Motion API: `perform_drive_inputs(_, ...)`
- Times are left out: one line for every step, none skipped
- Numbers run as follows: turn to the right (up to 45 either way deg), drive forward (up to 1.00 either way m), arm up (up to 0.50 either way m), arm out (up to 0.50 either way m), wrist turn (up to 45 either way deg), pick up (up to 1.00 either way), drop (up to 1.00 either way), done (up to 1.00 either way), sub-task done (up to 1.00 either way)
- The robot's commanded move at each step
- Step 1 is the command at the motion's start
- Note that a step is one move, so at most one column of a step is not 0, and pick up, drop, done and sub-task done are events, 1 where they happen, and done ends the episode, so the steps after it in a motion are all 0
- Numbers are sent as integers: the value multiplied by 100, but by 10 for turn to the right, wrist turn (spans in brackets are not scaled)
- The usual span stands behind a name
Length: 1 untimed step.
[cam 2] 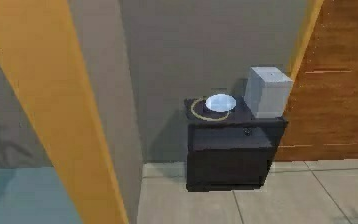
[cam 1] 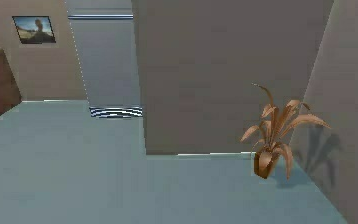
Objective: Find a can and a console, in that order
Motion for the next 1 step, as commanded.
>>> perform_drive_inputs(0, 45, 0, 0, 0, 0, 0, 0, 0)
